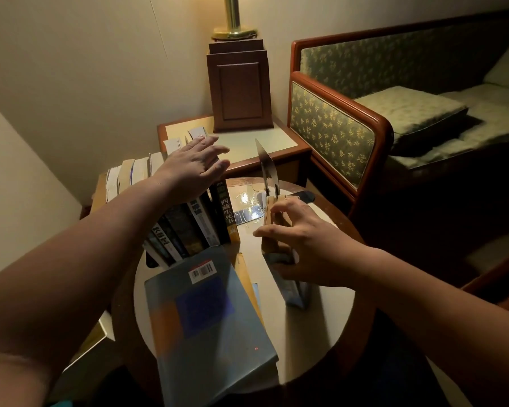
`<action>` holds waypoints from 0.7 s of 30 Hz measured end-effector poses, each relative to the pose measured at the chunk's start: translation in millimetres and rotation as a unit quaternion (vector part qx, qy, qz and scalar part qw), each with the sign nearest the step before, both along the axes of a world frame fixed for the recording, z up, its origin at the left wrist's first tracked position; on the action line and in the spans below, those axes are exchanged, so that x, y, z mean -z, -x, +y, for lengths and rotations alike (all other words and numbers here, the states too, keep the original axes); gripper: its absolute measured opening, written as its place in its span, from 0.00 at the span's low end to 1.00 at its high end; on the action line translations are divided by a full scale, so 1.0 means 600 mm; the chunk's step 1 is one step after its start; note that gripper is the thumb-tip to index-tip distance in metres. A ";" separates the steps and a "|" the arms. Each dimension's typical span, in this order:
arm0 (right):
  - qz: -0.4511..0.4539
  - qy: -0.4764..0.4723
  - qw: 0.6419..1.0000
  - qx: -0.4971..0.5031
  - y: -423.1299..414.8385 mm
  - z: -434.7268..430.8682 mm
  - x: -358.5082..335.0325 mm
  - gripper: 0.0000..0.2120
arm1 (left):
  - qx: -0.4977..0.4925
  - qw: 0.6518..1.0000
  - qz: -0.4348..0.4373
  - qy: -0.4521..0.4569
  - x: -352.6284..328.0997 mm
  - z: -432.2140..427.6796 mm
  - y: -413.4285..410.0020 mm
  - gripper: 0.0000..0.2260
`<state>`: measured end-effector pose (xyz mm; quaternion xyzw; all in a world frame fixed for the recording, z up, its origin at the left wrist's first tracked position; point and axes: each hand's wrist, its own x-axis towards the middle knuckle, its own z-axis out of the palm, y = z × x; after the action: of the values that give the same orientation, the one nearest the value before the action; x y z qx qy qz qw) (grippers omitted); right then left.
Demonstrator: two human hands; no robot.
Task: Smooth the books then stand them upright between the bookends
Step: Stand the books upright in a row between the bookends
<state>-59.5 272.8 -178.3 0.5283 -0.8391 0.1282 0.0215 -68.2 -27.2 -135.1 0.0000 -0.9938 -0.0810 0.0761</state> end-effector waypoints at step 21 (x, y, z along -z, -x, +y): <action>-0.170 -0.064 0.971 0.157 -0.054 0.035 -0.042 0.39 | 0.001 1.000 0.008 -0.006 0.002 0.000 0.003 0.29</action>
<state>-27.3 293.7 -152.9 0.3603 -0.9095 0.1574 -0.1349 -69.8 -26.9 -136.0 -0.0013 -0.9927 -0.0868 0.0840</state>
